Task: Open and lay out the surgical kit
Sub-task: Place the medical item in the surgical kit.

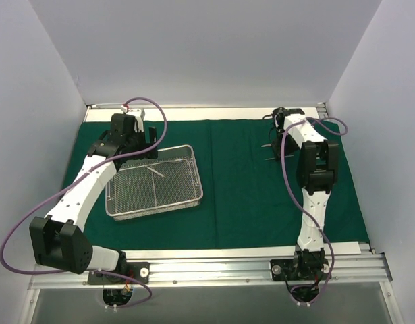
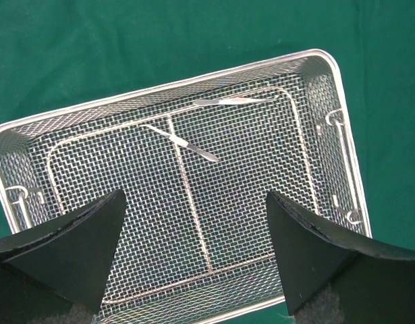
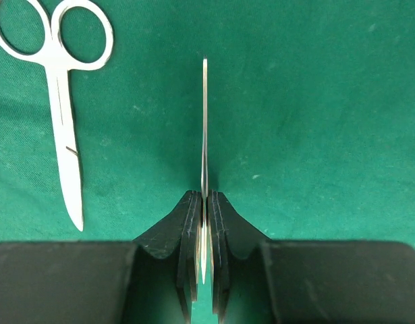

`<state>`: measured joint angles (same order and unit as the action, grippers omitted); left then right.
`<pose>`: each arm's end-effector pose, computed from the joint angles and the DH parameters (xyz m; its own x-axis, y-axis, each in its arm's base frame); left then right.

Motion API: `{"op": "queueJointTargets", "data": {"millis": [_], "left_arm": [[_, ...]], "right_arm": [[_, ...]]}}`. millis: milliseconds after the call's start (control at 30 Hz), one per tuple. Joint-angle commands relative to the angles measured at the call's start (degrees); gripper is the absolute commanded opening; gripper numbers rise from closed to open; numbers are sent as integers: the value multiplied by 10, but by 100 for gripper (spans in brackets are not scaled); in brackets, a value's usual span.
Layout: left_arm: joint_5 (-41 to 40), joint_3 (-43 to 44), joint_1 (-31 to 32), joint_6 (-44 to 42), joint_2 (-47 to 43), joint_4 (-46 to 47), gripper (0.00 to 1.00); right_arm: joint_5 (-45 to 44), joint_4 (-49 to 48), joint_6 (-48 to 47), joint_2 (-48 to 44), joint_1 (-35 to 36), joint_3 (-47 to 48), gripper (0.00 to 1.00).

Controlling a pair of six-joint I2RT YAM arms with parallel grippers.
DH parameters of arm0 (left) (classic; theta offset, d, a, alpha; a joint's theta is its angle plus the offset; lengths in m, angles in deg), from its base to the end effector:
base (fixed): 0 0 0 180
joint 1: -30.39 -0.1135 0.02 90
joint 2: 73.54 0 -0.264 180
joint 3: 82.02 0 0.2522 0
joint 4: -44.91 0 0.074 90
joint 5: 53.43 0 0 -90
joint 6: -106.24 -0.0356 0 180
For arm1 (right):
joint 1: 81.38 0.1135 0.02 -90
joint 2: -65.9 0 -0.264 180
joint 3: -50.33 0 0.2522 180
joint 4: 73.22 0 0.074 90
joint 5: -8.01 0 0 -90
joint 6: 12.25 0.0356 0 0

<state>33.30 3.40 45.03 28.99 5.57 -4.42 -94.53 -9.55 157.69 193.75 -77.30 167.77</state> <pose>0.2916 -0.0741 0.3257 -0.6906 -0.0473 -0.7217 0.0611 0.9905 -0.1234 0.4593 0.0250 0.1718 -0.1774 0.9509 -0.2535 0.9427 0.2382 0.2336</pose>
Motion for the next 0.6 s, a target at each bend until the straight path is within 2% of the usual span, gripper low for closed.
{"op": "queueJointTargets", "data": {"millis": [0, 300, 567], "left_arm": [[-21, 36, -7, 20, 3, 2, 94], [-5, 25, -20, 18, 5, 6, 94], [6, 21, -30, 17, 4, 6, 94]], "right_arm": [[-9, 19, 27, 11, -4, 25, 0], [-8, 13, 35, 35, -7, 52, 1], [-16, 14, 32, 46, -10, 52, 13]]}}
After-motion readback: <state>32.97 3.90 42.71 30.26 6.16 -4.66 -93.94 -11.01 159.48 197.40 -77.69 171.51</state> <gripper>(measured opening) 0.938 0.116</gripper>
